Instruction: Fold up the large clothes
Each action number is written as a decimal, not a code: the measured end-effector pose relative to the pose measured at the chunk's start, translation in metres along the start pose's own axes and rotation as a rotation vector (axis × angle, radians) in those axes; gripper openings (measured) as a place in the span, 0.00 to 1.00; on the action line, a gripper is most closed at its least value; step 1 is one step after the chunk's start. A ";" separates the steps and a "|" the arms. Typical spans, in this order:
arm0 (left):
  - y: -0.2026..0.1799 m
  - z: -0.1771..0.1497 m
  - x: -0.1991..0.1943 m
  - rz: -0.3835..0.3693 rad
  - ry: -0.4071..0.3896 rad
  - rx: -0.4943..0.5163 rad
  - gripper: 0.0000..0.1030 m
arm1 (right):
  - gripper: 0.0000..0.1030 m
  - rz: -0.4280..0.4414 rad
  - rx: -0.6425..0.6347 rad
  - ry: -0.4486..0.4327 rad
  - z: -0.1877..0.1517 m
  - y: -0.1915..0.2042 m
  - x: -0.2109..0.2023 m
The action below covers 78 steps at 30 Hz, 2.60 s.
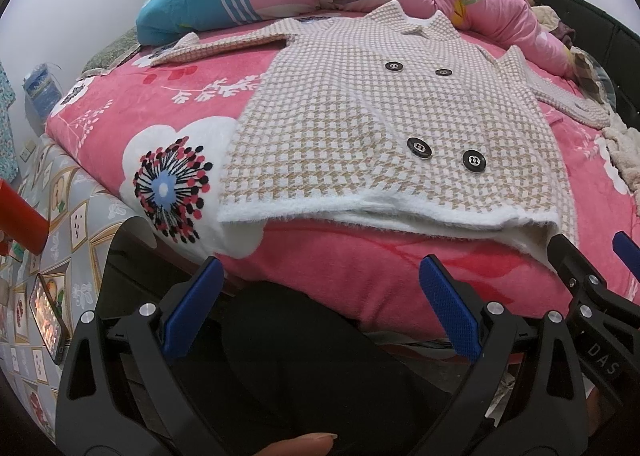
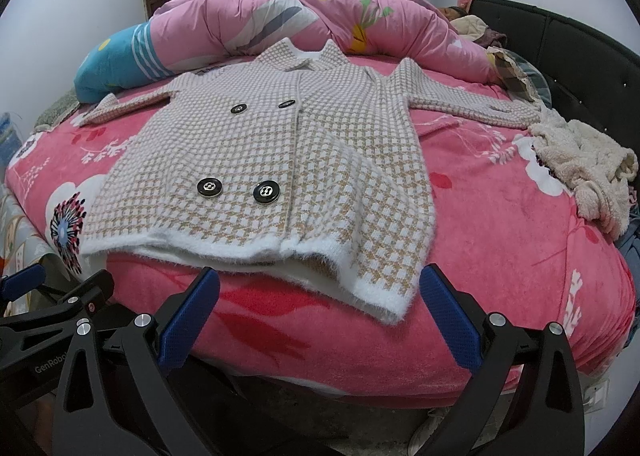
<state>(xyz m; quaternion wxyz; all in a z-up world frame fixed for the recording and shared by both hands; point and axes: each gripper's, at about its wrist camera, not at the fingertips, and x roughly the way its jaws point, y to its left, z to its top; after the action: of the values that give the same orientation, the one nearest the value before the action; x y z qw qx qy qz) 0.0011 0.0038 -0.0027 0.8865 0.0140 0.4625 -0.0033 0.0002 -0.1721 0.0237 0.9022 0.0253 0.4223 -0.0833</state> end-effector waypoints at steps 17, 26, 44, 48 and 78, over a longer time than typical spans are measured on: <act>0.004 0.001 -0.001 0.018 -0.002 0.005 0.92 | 0.95 -0.001 -0.001 0.000 0.000 0.000 0.000; 0.004 0.001 -0.001 0.021 -0.002 0.007 0.92 | 0.95 -0.002 -0.001 0.001 0.001 0.001 0.001; 0.007 0.002 0.002 0.028 -0.001 0.007 0.92 | 0.95 -0.004 -0.002 0.004 0.002 0.001 0.001; 0.009 0.002 0.004 0.032 -0.001 0.004 0.92 | 0.95 -0.005 -0.003 0.005 0.002 0.002 0.003; 0.069 0.023 0.051 -0.169 -0.014 -0.181 0.92 | 0.95 0.043 -0.048 -0.071 0.052 -0.059 0.057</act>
<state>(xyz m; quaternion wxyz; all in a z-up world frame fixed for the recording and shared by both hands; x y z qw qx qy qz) 0.0507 0.0729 -0.0302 0.8838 -0.1051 0.4544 -0.0361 0.0659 -0.2433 0.0148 0.9185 0.0098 0.3915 -0.0544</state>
